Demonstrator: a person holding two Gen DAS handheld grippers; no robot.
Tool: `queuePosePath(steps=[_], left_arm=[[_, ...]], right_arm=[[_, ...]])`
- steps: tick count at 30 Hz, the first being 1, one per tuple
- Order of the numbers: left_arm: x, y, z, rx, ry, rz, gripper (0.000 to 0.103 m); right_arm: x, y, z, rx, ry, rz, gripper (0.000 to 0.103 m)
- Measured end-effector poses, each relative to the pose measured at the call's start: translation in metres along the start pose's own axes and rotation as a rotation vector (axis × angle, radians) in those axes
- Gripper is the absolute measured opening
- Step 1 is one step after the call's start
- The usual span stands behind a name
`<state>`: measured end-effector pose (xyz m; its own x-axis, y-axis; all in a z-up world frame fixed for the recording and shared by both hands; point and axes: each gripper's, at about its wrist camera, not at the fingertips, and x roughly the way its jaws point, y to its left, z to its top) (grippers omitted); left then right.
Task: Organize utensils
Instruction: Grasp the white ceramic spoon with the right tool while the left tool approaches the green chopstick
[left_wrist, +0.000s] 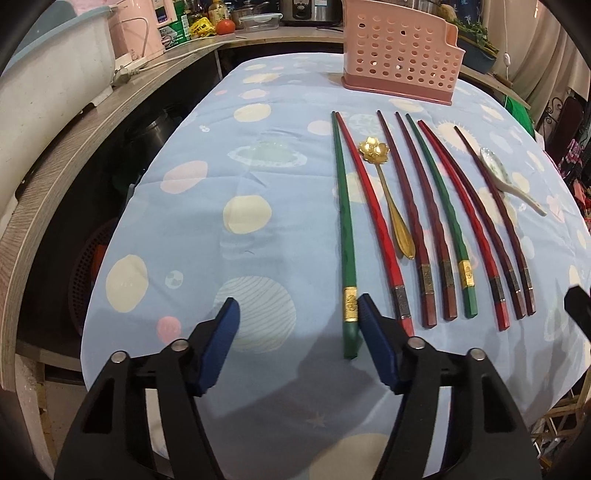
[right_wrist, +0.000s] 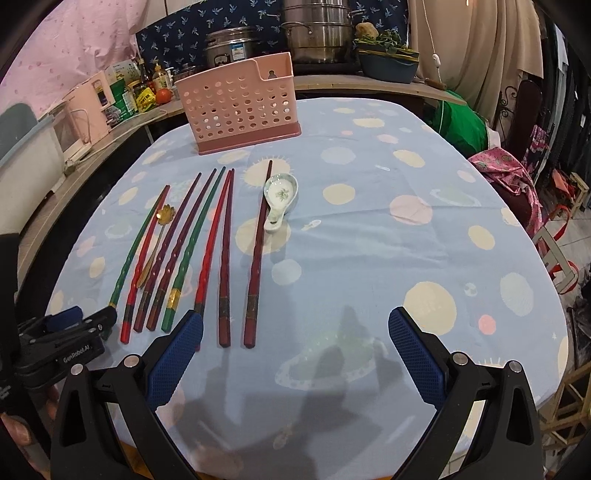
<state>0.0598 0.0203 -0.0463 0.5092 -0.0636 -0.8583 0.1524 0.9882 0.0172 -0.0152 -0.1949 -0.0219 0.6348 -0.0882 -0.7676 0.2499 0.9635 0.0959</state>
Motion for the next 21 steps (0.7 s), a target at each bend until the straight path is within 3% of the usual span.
queuePosePath(steps=[3, 7, 15, 21], left_arm=[[0.001, -0.002, 0.003, 0.008, -0.004, -0.020, 0.047], [0.001, -0.005, 0.007, 0.023, -0.013, -0.025, 0.029], [0.004, -0.007, 0.010, 0.033, -0.033, -0.016, 0.029], [0.004, -0.007, 0.009, 0.035, -0.037, -0.018, 0.029]], right_arm=[[0.007, -0.004, 0.015, 0.045, 0.000, 0.059, 0.095], [0.020, -0.009, 0.039, 0.095, -0.015, 0.125, 0.079], [0.059, -0.012, 0.061, 0.142, 0.023, 0.192, 0.044], [0.076, -0.017, 0.061, 0.178, 0.065, 0.234, 0.023]])
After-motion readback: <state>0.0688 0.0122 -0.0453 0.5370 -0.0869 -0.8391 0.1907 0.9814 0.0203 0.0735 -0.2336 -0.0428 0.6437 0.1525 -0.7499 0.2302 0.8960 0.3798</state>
